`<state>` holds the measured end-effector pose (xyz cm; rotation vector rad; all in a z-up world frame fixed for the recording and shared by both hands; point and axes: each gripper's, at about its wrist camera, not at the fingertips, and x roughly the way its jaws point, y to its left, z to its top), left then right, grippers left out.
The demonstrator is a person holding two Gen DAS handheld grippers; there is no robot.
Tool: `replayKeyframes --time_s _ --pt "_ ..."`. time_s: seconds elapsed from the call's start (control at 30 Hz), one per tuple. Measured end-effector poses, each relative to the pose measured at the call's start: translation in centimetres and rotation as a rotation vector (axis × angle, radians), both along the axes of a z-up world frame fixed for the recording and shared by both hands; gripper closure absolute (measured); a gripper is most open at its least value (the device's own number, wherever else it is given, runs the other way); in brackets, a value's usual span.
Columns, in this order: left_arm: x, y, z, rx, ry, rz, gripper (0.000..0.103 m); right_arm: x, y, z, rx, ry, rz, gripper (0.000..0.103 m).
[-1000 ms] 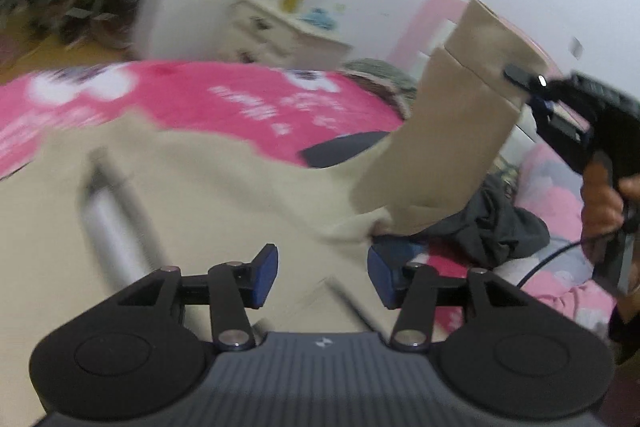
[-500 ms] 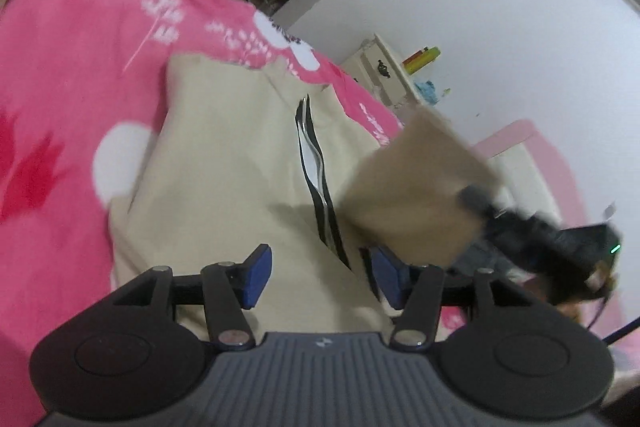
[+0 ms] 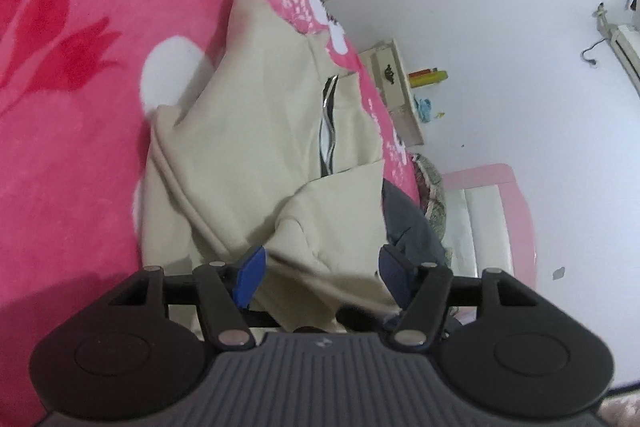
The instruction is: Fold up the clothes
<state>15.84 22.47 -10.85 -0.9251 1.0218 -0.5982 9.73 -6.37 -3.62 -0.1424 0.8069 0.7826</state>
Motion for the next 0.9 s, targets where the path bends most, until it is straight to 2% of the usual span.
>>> replayKeyframes --time_s 0.17,0.23,0.3,0.33,0.4,0.47,0.6,0.67,0.7,0.77,0.9 --pt "0.6 -2.4 -0.7 0.129 0.002 -0.060 0.040 -3.4 2.0 -3.1 -0.221 -0.130 0.174 0.093" --pt "0.8 -3.4 -0.9 0.189 -0.010 -0.079 0.040 -5.0 2.4 -3.5 -0.280 -0.208 0.228 0.088" --pt "0.8 -4.3 -0.8 0.242 -0.028 -0.101 0.040 -6.0 1.9 -2.7 -0.248 -0.202 0.256 0.074" --pt "0.8 -4.7 -0.8 0.263 -0.037 -0.112 0.040 -6.3 1.6 -2.2 -0.218 -0.184 0.263 0.072" --pt "0.6 -5.2 -0.5 0.298 -0.051 -0.124 0.040 -6.0 0.4 -1.2 -0.142 -0.108 0.218 0.071" --pt "0.4 -5.4 -0.1 0.315 -0.067 -0.129 0.040 -5.1 -1.7 -0.6 -0.053 0.003 0.111 0.071" --pt "-0.2 -5.7 0.7 0.347 -0.093 -0.141 0.041 -2.1 -7.4 -1.6 0.106 0.198 -0.219 0.071" --pt "-0.3 -5.9 0.9 0.368 -0.102 -0.147 0.041 -1.0 -9.8 -2.2 0.173 0.244 -0.366 0.071" --pt "-0.4 -6.1 0.9 0.378 -0.104 -0.151 0.041 -0.7 -10.7 -2.1 0.186 0.235 -0.409 0.071" --pt "-0.6 -6.5 1.0 0.404 -0.110 -0.164 0.041 0.0 -10.8 -1.5 0.143 0.156 -0.412 0.070" --pt "-0.9 -7.3 1.1 0.464 -0.124 -0.181 0.041 1.1 -7.3 -1.6 -0.018 -0.003 -0.223 0.071"
